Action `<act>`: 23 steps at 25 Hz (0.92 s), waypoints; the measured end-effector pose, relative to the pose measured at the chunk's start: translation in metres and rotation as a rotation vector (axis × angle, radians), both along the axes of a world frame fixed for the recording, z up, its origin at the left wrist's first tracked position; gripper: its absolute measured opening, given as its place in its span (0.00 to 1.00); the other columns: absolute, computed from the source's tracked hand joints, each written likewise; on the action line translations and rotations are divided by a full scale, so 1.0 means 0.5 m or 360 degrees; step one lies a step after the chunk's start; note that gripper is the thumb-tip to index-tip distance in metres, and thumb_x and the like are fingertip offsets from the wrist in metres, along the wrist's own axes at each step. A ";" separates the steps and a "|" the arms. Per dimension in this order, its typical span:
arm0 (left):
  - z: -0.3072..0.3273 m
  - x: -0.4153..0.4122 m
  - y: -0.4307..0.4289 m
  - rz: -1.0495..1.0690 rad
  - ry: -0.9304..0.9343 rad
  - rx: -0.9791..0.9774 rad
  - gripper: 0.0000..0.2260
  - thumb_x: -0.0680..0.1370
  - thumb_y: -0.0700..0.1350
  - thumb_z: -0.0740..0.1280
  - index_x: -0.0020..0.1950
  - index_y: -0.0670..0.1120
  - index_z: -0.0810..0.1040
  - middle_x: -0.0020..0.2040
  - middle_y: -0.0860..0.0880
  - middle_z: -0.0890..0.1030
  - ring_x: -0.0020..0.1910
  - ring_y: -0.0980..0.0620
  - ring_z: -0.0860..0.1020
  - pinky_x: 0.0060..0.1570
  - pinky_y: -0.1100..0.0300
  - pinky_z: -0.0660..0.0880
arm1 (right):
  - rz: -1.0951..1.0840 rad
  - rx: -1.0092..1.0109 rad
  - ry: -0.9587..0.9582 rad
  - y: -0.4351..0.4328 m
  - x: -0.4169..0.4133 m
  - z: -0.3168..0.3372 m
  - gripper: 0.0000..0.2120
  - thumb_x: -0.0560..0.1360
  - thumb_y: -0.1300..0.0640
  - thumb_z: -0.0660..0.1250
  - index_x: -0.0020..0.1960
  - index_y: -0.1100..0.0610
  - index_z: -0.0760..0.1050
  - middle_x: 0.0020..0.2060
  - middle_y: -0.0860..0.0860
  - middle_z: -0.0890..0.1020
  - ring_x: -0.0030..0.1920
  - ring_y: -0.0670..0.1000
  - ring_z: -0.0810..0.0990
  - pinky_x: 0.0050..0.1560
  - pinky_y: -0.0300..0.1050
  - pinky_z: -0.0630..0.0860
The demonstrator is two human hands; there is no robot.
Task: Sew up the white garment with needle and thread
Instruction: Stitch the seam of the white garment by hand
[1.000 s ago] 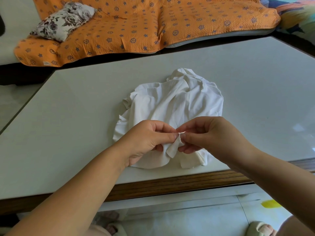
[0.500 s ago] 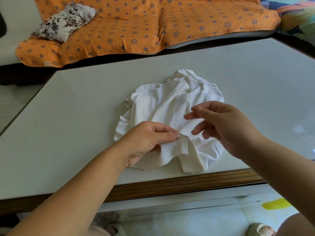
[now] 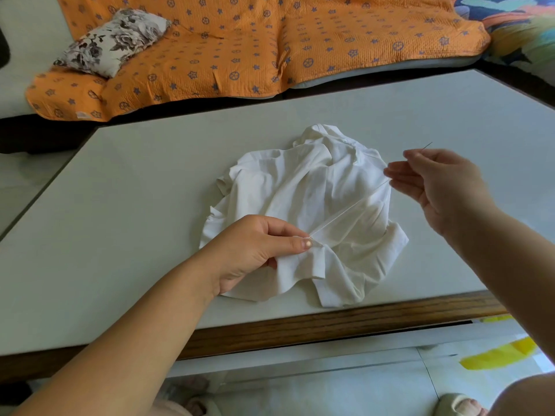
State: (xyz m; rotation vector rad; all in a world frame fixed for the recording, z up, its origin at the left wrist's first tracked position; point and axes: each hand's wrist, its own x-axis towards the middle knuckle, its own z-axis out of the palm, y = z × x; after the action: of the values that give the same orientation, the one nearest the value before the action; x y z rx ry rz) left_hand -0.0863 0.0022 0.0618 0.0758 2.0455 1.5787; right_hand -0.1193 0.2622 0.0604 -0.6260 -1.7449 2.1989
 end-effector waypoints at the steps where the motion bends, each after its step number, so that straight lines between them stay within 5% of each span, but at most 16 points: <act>1: 0.000 -0.001 -0.001 -0.0003 0.0002 -0.0011 0.10 0.63 0.50 0.76 0.42 0.50 0.87 0.45 0.48 0.86 0.49 0.52 0.80 0.60 0.50 0.73 | -0.0044 0.0123 0.0016 0.004 -0.001 0.001 0.04 0.80 0.60 0.64 0.48 0.58 0.77 0.41 0.56 0.84 0.48 0.53 0.86 0.53 0.46 0.82; 6: 0.001 -0.005 -0.007 -0.0068 -0.0007 -0.0079 0.03 0.69 0.45 0.76 0.42 0.50 0.87 0.43 0.52 0.86 0.49 0.55 0.80 0.58 0.53 0.73 | -0.0151 0.0519 0.0085 0.014 -0.009 -0.009 0.03 0.80 0.58 0.66 0.49 0.55 0.78 0.41 0.50 0.85 0.48 0.47 0.85 0.57 0.42 0.80; 14: 0.010 -0.003 -0.013 -0.0230 0.0015 -0.0153 0.12 0.64 0.49 0.76 0.46 0.47 0.87 0.46 0.49 0.86 0.50 0.53 0.80 0.60 0.49 0.72 | -0.0163 0.0638 0.0020 0.033 -0.021 -0.025 0.04 0.79 0.57 0.66 0.50 0.56 0.79 0.41 0.51 0.85 0.47 0.50 0.85 0.55 0.46 0.81; 19: 0.007 -0.007 -0.006 -0.0086 0.0153 -0.0121 0.10 0.64 0.52 0.75 0.43 0.52 0.87 0.43 0.52 0.86 0.48 0.55 0.81 0.56 0.53 0.75 | 0.0587 0.0453 -0.0114 -0.057 0.048 0.022 0.06 0.79 0.61 0.66 0.52 0.60 0.81 0.34 0.54 0.83 0.32 0.52 0.84 0.31 0.41 0.80; 23: 0.000 -0.007 0.010 -0.0032 0.0278 -0.0160 0.06 0.71 0.50 0.75 0.46 0.52 0.87 0.40 0.54 0.85 0.41 0.61 0.79 0.43 0.63 0.73 | 0.1055 0.0395 -0.0218 -0.122 0.137 0.048 0.06 0.79 0.59 0.66 0.48 0.59 0.81 0.39 0.53 0.86 0.37 0.56 0.86 0.31 0.42 0.78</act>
State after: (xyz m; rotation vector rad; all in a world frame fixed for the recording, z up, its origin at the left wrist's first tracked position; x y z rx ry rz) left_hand -0.0898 0.0070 0.0621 0.2029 2.2472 1.5000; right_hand -0.0508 0.2011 0.0844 -0.1435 -2.5282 2.2902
